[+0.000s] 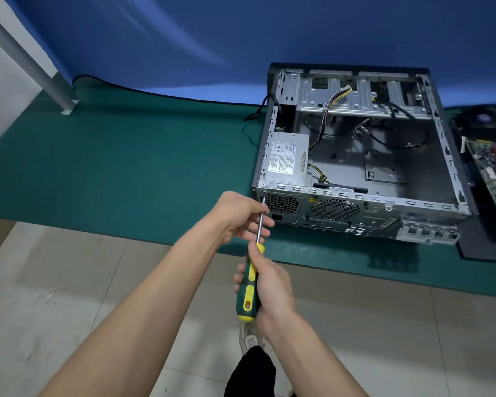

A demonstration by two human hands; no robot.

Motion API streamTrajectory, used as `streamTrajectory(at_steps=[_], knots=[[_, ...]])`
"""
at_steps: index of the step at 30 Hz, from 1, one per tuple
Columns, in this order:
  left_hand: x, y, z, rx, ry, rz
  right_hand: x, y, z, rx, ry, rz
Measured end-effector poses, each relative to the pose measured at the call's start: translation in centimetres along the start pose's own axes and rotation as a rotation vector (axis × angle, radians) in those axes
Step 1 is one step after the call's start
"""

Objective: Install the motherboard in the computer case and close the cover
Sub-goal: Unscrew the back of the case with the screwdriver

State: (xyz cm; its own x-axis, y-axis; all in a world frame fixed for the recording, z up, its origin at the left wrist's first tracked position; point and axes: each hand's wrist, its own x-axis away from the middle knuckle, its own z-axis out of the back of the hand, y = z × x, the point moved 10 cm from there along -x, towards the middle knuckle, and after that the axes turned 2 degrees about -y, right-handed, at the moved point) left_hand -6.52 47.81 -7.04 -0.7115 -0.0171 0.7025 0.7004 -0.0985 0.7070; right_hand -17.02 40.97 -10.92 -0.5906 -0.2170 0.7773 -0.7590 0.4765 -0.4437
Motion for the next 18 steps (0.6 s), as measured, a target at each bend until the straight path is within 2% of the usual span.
streamTrajectory(at_steps=[3,5,7,10,11,14,15,18], knots=[[-0.1,0.0,0.4,0.022,0.031,-0.025,0.2,0.9,-1.6,-0.216,-0.150,-0.081],[-0.2,0.0,0.6,0.041,0.052,-0.042,0.6,0.8,-2.3,-0.248,-0.224,-0.130],[-0.2,0.0,0.6,0.058,0.070,-0.050,0.3,0.6,-1.6,-0.150,-0.186,-0.124],[-0.2,-0.2,0.2,0.088,0.074,-0.047,-0.2,0.0,0.4,0.022,0.011,-0.032],[-0.2,-0.3,0.2,0.099,0.078,-0.048,-0.1,0.0,0.5,-0.015,0.016,-0.033],[-0.2,0.0,0.2,0.118,0.091,-0.059,0.6,0.8,-1.8,-0.340,-0.170,-0.166],[-0.2,0.0,0.3,0.119,0.097,-0.061,0.8,0.8,-2.2,-0.381,-0.200,-0.188],[-0.2,0.0,0.4,0.121,0.122,-0.060,0.5,0.9,-1.5,-0.243,-0.132,-0.146]])
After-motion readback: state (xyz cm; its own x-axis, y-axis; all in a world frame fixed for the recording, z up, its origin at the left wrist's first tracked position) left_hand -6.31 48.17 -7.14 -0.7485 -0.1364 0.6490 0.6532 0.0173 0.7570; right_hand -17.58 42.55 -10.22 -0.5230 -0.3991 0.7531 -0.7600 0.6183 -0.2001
